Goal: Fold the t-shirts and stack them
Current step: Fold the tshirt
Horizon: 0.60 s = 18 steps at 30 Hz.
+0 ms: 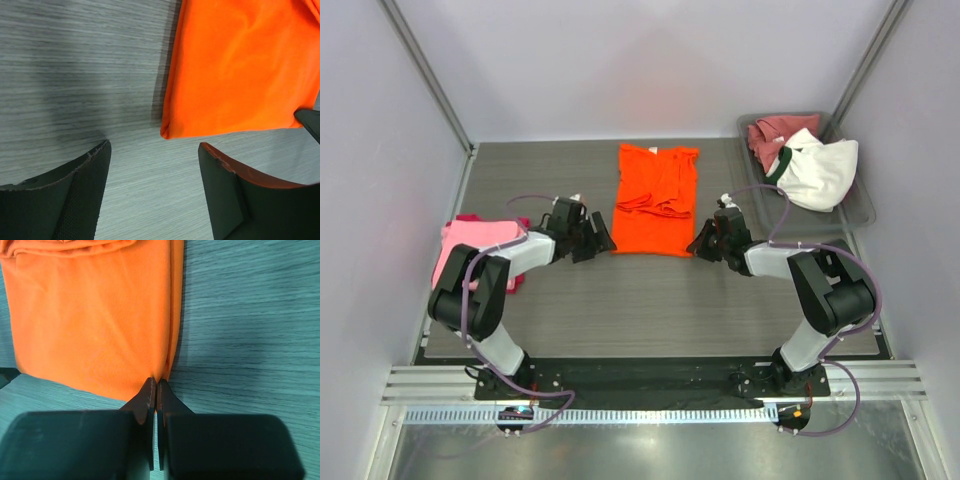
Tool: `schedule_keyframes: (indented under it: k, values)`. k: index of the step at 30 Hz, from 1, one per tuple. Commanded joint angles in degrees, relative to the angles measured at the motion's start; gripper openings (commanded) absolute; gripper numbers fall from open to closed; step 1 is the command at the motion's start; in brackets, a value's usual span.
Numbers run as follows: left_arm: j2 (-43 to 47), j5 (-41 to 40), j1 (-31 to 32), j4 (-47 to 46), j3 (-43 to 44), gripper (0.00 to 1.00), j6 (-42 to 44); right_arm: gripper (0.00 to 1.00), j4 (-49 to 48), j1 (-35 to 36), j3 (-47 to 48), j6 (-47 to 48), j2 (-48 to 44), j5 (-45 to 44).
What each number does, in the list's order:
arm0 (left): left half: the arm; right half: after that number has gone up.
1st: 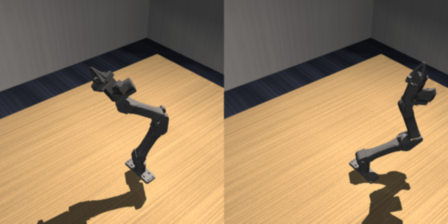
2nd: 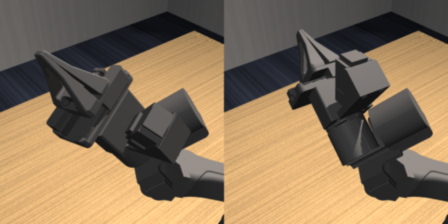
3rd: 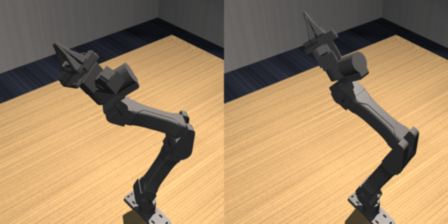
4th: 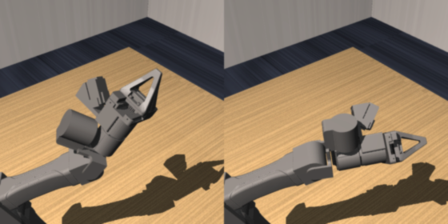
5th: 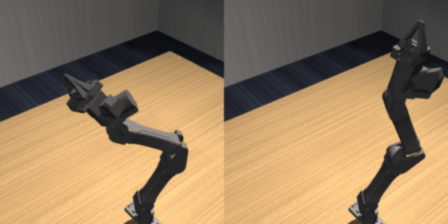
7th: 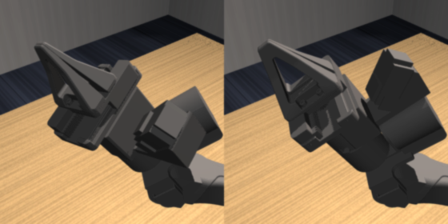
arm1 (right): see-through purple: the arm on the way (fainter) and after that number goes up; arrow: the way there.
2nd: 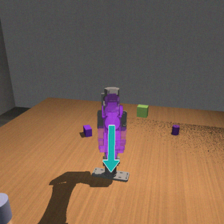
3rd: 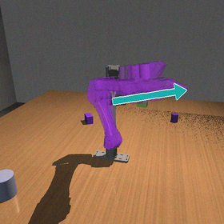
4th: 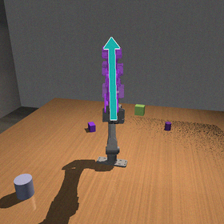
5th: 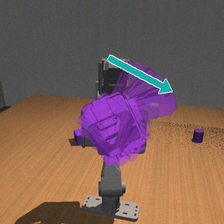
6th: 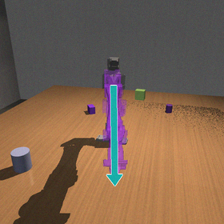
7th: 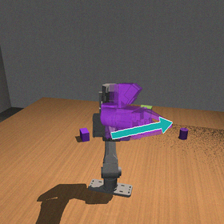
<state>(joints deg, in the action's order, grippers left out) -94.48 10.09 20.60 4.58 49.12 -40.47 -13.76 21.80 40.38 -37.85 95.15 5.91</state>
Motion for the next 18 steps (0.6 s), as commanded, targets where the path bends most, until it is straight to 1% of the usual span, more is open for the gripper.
schedule_keyframes:
  k: [1, 3, 5, 6, 11, 14, 15, 17, 18]
  values:
    - [-1.5, -0.3, 0.4, 0.0, 2.3, 0.71, 0.0, 0.01, -1.5, 0.4, -0.6, 0.9, -1.1, 0.0]
    - [-3.0, 0.4, 0.5, -0.2, 2.9, 0.68, -0.1, 0.01, -1.6, 0.4, -0.7, 0.9, -1.2, 0.1]
    - [-4.7, 1.1, 0.4, -0.4, 4.0, 0.61, -0.5, 0.01, -1.9, 0.4, -0.7, 0.8, -1.2, 0.3]
    - [-5.1, 1.3, 0.6, -0.5, 4.2, 0.56, -0.7, 0.01, -1.9, 0.4, -0.7, 0.9, -1.2, 0.2]
    - [-6.7, 2.2, 1.2, -1.3, 4.8, 0.46, -1.2, 0.01, -2.1, 0.4, -0.9, 0.8, -1.3, 0.2]
    - [-7.7, 3.3, 1.5, -2.1, 5.3, 0.38, -1.5, 0.01, -2.2, 0.4, -0.8, 0.8, -1.2, 0.5]
    - [-8.0, 3.7, 1.7, -2.3, 5.5, 0.32, -1.5, 0.01, -2.3, 0.3, -0.7, 0.8, -1.1, 0.8]
    - [-8.4, 5.0, 1.9, -2.5, 5.5, 0.26, -1.5, 0.01, -2.3, 0.3, -0.8, 0.8, -1.1, 0.9]
    - [-8.4, 5.6, 1.9, -2.8, 5.4, 0.18, -1.5, 0.01, -2.3, 0.4, -0.8, 0.8, -1.2, 0.9]
